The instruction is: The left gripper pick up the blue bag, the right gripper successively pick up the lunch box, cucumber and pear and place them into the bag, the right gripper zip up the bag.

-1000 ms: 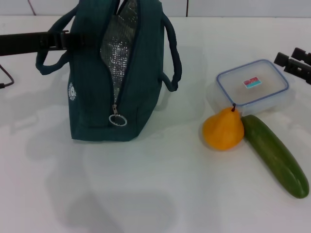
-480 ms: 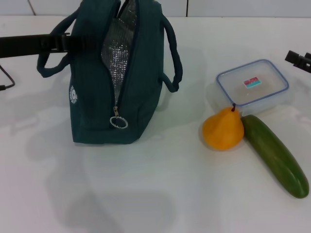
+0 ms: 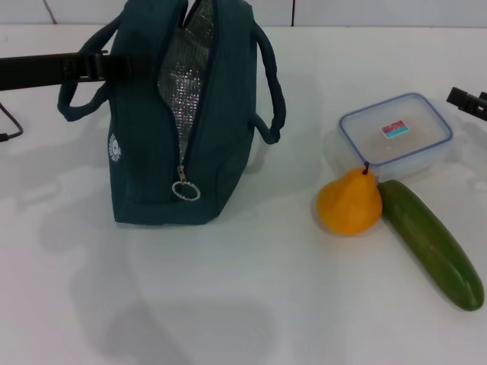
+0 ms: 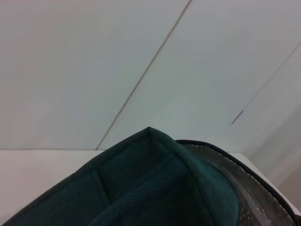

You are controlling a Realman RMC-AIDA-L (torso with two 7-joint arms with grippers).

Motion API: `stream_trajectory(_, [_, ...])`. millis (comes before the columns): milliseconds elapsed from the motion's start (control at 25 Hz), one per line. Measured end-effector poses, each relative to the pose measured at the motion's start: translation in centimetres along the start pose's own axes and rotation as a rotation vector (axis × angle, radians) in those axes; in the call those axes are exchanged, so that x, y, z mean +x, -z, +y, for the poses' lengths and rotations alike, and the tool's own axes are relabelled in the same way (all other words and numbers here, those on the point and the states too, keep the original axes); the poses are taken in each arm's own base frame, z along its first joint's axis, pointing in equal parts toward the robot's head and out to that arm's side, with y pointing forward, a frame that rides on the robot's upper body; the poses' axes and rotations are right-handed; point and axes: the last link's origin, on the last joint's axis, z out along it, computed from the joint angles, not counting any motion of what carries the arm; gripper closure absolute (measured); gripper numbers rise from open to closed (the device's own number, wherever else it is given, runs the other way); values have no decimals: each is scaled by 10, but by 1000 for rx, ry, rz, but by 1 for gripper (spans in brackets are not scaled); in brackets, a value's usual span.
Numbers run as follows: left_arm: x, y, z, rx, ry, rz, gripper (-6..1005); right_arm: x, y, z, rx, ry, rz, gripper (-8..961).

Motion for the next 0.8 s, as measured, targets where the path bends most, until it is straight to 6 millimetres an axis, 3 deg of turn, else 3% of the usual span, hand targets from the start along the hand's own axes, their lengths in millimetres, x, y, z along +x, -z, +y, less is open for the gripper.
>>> stream_trajectory(800, [-2, -8, 6, -62, 51, 2, 960, 11, -20, 12, 1, -9, -4, 83])
